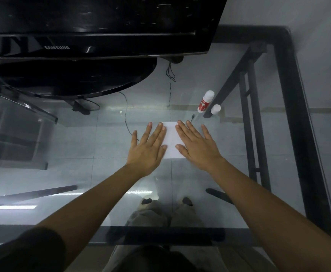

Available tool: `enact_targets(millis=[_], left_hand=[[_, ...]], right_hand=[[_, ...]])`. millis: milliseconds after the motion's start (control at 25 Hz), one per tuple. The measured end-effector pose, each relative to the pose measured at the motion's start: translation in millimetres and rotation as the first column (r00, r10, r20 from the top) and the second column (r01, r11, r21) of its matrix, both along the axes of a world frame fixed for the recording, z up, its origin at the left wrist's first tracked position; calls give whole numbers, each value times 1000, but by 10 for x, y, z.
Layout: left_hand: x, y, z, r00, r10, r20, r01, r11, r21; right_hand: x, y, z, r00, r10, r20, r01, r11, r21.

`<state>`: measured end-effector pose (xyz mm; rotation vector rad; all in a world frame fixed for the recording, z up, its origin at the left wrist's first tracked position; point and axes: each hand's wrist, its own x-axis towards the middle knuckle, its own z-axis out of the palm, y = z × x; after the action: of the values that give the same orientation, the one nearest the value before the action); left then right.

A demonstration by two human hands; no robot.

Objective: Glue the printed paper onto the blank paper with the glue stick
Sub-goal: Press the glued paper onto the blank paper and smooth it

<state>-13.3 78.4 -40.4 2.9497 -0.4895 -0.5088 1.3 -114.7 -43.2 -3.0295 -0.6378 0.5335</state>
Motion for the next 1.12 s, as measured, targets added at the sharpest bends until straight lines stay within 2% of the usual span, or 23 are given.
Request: enact_targets(millis=[160, 280, 360, 440, 680, 880, 1120], left_hand=[[-13, -23, -34, 1000, -2, 17, 2, 999, 32], [-13, -22, -48, 999, -6, 32, 5, 999, 36], [-21, -17, -65, 999, -18, 33, 17, 999, 38], [-23, -11, -72, 999, -17, 40, 15, 999, 43], [-16, -9, -65, 999, -17, 42, 16, 1000, 26], [-22, 5, -85, 998, -27, 56, 26, 999, 20], [-25, 6, -96, 997, -21, 69, 20, 1000, 17]], right_hand=[[-52, 37, 41, 998, -34, 46, 36, 999, -40], [-296, 77, 129, 995, -53, 79, 49, 997, 60], [-515, 139, 165, 998, 30, 58, -35, 996, 83], [-636, 169, 160, 996, 83, 35, -85, 996, 42], [-641, -67, 157, 999, 21, 34, -21, 1000, -9], [-540, 156, 115, 998, 50, 26, -52, 996, 66], [-438, -18, 105, 999, 18, 29, -19, 999, 41]])
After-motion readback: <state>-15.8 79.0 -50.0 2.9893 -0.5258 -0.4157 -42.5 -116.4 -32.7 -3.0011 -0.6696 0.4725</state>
